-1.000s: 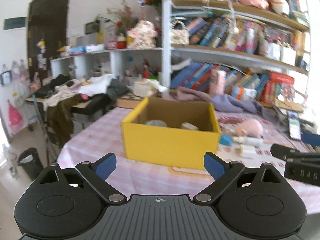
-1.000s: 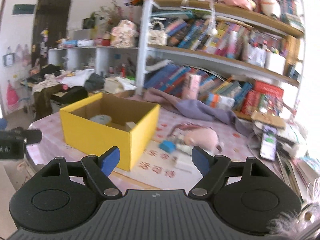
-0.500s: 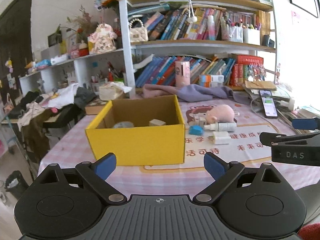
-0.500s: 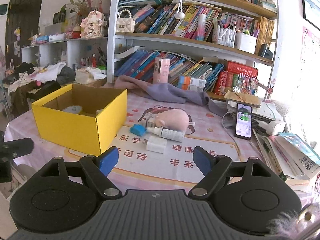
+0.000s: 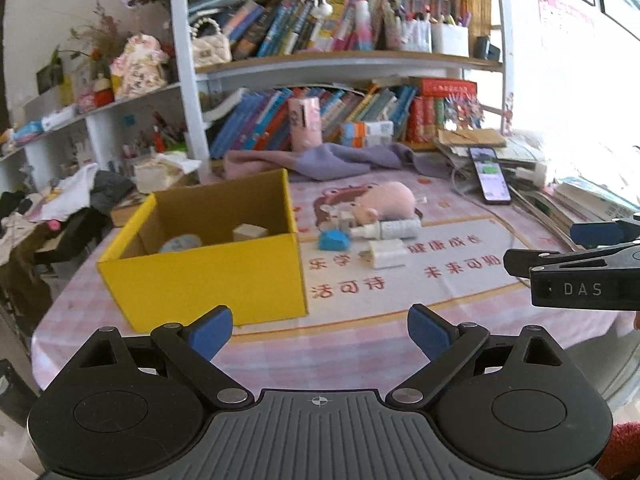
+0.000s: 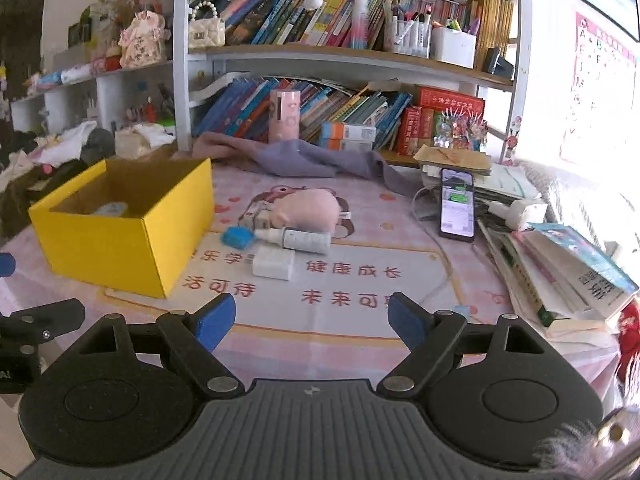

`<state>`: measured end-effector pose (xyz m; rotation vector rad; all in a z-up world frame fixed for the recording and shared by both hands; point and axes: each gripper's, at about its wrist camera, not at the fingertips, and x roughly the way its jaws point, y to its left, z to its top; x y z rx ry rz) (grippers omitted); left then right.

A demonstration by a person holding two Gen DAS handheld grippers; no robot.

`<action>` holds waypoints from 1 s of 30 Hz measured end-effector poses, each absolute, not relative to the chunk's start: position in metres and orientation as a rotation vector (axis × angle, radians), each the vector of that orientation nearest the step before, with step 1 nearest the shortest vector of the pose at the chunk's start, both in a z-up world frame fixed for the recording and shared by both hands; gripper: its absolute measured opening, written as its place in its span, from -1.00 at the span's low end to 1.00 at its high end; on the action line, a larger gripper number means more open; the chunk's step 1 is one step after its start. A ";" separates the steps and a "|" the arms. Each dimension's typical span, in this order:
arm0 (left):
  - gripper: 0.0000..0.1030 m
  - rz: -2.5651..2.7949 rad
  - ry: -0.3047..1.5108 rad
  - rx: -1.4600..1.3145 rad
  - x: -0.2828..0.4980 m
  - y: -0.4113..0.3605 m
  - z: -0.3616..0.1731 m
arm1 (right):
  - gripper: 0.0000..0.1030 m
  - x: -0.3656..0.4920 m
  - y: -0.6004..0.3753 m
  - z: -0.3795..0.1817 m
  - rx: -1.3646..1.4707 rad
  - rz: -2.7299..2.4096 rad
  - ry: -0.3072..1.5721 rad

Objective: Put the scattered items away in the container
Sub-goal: 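Move the left tool toward the white charger plug beside the spray bottle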

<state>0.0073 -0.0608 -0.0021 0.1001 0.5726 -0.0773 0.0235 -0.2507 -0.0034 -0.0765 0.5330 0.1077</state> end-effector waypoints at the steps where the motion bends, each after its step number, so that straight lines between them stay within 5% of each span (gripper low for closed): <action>1: 0.87 -0.084 0.576 0.099 0.009 -0.063 -0.003 | 0.61 0.023 -0.252 -0.003 -0.078 0.107 0.535; 30: 0.87 -0.389 0.581 0.203 0.061 -0.123 -0.015 | 0.58 0.065 -0.275 -0.006 -0.069 0.097 0.609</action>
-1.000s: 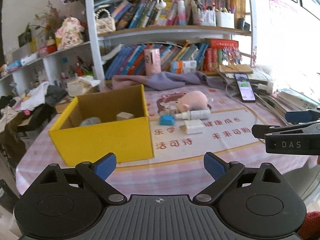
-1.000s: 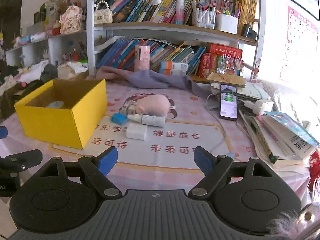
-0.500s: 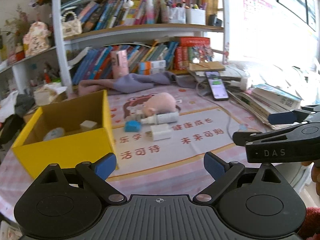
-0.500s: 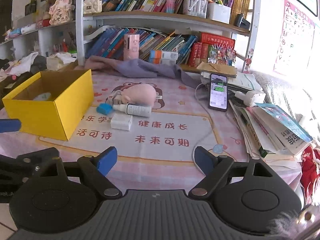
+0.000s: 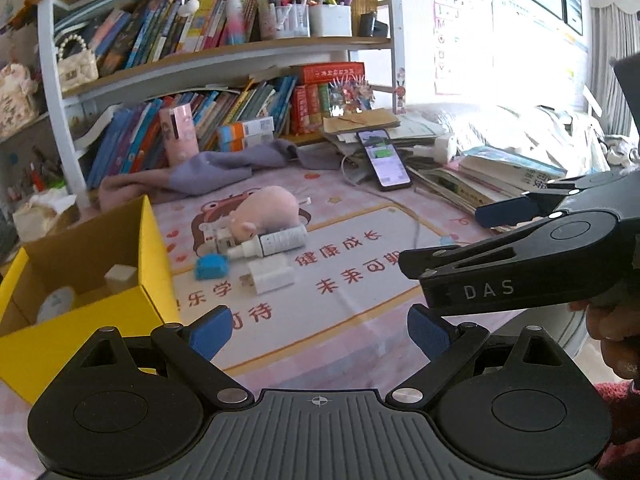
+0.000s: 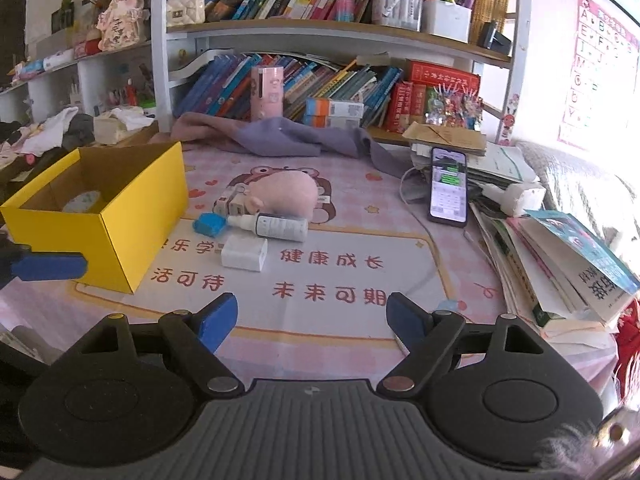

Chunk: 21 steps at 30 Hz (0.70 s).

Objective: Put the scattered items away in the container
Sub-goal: 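Move the left tool toward the white charger plug beside the spray bottle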

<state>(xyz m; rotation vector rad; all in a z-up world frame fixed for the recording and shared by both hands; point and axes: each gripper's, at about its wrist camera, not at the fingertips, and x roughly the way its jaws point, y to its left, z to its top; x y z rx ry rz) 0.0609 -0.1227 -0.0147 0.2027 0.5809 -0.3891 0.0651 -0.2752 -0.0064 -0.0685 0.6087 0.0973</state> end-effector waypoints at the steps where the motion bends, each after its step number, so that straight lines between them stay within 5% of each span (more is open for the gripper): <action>1: 0.87 -0.387 0.581 0.208 0.064 -0.123 -0.015 | 0.59 0.067 -0.275 -0.006 -0.067 0.101 0.606; 21: 0.87 -0.347 0.696 0.228 0.142 -0.144 -0.019 | 0.59 0.154 -0.284 -0.004 -0.068 0.222 0.620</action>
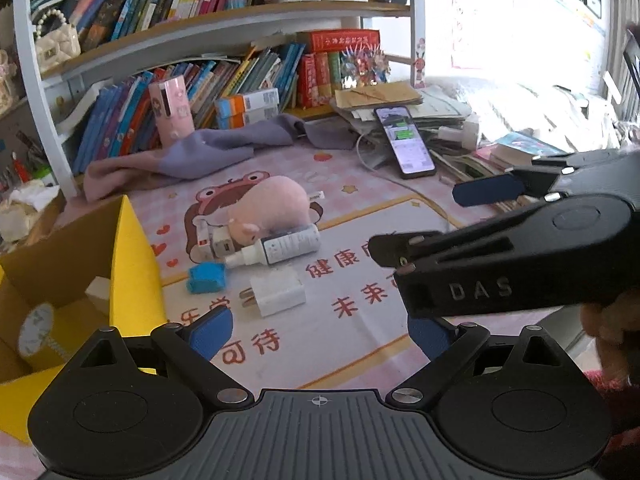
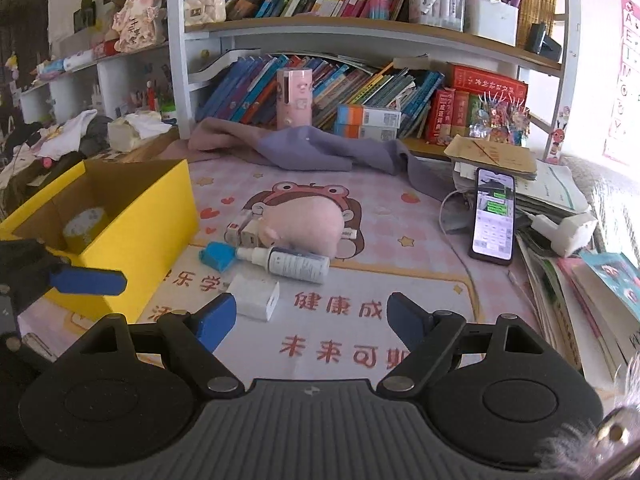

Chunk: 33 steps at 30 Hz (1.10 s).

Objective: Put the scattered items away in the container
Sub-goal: 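Move the left tool toward the white charger plug beside the spray bottle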

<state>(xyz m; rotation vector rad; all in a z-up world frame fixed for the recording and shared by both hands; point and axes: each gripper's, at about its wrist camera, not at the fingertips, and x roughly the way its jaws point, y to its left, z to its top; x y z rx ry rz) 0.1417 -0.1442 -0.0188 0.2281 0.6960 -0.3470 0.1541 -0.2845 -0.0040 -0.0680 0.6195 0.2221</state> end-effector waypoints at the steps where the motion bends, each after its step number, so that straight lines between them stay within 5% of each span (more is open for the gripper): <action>1: 0.87 -0.334 0.700 0.242 0.145 -0.147 -0.020 | 0.59 0.160 -0.286 -0.004 -0.065 0.227 0.625; 29: 0.79 -0.127 0.817 0.185 0.236 -0.183 -0.031 | 0.58 0.278 -0.325 -0.020 -0.068 0.462 0.719; 33: 0.73 -0.102 0.861 0.171 0.243 -0.184 -0.037 | 0.45 0.291 -0.323 -0.028 -0.075 0.503 0.755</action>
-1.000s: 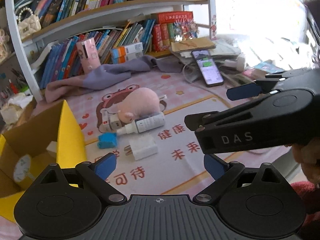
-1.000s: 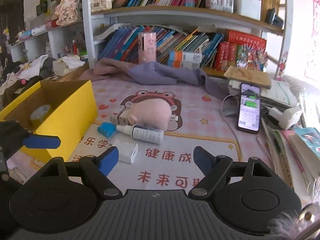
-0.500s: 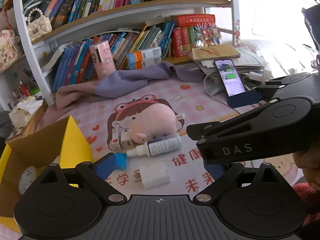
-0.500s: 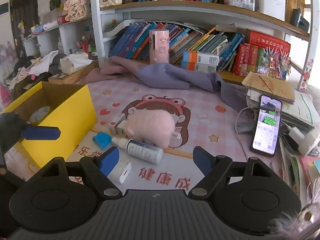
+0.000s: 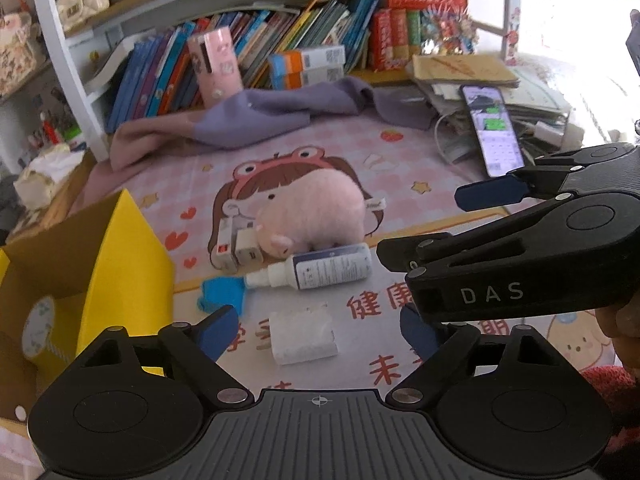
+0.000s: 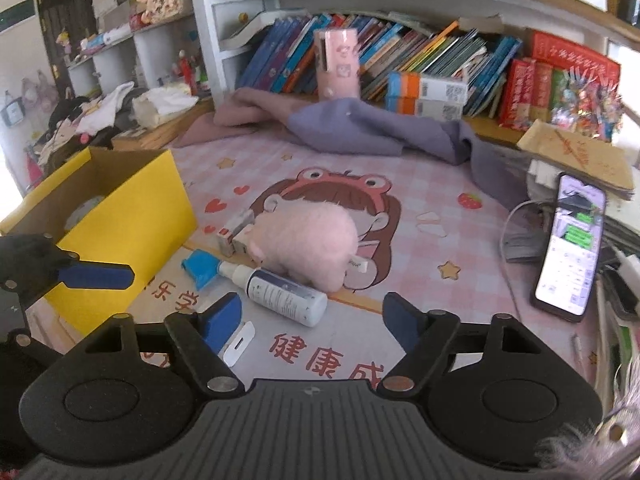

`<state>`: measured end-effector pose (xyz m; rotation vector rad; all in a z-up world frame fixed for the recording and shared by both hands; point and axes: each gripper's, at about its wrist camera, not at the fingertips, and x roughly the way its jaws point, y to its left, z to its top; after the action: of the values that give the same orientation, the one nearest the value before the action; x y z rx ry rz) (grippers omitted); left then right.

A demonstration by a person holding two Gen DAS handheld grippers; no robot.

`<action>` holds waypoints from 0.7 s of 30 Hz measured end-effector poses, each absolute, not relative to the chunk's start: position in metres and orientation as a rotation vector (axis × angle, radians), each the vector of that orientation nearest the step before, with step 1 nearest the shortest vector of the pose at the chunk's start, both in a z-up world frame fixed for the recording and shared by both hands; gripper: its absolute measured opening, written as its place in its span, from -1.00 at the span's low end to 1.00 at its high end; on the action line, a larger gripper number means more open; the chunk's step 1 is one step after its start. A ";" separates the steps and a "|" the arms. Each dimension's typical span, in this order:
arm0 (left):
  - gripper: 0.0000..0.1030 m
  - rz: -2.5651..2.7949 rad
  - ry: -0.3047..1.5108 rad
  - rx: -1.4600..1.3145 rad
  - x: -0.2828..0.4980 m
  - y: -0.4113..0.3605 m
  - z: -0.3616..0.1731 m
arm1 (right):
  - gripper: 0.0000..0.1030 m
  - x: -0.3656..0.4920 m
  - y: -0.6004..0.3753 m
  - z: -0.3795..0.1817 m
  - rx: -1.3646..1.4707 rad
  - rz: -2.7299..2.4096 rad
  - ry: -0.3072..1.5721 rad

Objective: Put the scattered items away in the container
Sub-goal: 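Move the left tool toward the white charger plug beside the spray bottle, then close the left tool on the white charger plug while the right tool nears the spray bottle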

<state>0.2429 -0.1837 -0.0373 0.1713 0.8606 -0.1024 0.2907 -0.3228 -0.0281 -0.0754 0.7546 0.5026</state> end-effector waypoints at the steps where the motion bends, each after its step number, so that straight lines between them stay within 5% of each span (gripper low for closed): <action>1: 0.73 -0.096 0.869 0.164 0.245 -0.183 -0.039 | 0.42 0.294 -0.322 -0.031 -0.078 0.513 0.768; 9: 0.57 -0.004 0.948 0.074 0.257 -0.172 -0.058 | 0.20 0.315 -0.316 -0.048 -0.106 0.597 0.860; 21: 0.53 0.070 0.997 -0.036 0.277 -0.161 -0.083 | 0.20 0.347 -0.296 -0.070 -0.189 0.672 0.929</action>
<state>0.2766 -0.1614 -0.0826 -0.0361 0.9965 0.0697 0.3468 -0.2956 -0.0702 -0.1886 0.9292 0.6719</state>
